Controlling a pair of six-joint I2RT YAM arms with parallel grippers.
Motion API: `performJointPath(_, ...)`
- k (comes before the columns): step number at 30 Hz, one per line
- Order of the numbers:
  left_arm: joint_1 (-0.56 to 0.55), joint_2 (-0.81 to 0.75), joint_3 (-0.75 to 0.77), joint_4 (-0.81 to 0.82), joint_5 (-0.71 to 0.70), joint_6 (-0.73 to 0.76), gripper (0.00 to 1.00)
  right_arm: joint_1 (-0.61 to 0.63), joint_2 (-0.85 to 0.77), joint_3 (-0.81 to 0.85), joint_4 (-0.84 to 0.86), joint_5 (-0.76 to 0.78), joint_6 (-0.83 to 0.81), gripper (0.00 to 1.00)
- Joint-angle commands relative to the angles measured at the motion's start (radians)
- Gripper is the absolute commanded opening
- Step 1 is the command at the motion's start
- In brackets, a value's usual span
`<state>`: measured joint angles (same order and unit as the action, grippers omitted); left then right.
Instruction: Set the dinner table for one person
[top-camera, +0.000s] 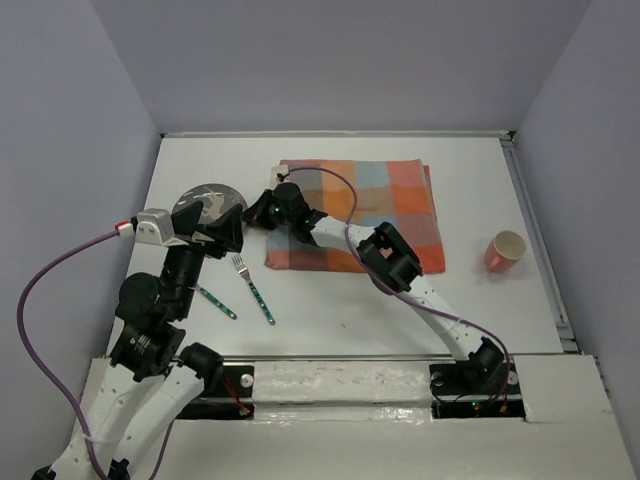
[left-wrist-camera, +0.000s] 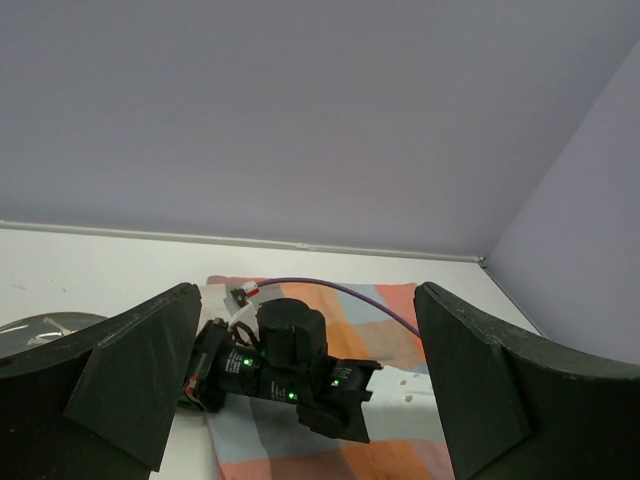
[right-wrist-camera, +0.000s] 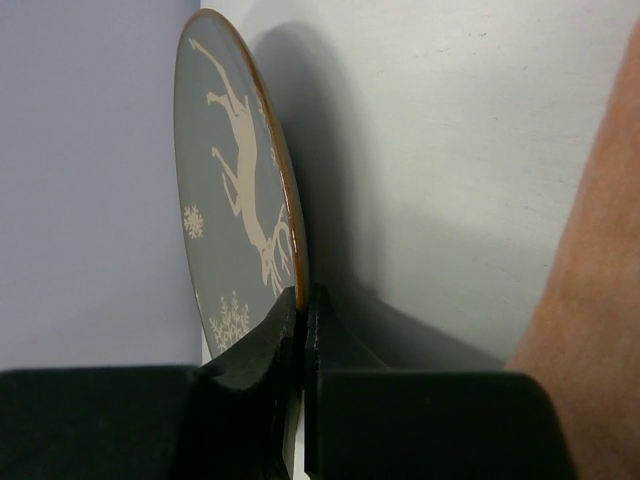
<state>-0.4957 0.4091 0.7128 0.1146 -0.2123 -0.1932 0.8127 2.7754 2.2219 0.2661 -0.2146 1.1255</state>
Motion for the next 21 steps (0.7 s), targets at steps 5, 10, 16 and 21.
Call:
performJointPath(5, 0.006, -0.047, 0.001, 0.045, -0.070, 0.026, 0.99, 0.013, -0.241, 0.026, 0.172, -0.025, -0.069, 0.00)
performJointPath(10, 0.009, -0.066, -0.010, 0.050, -0.104, 0.035, 0.99, -0.026, -0.523, -0.305, 0.368, 0.009, -0.111, 0.00)
performJointPath(16, 0.013, -0.053, -0.012, 0.039, -0.055, 0.025, 0.99, -0.176, -0.870, -0.902, 0.535, 0.018, -0.105, 0.00)
performJointPath(21, 0.013, -0.050, -0.013, 0.039, -0.010, 0.020, 0.99, -0.312, -1.043, -1.194, 0.529, -0.020, -0.124, 0.00)
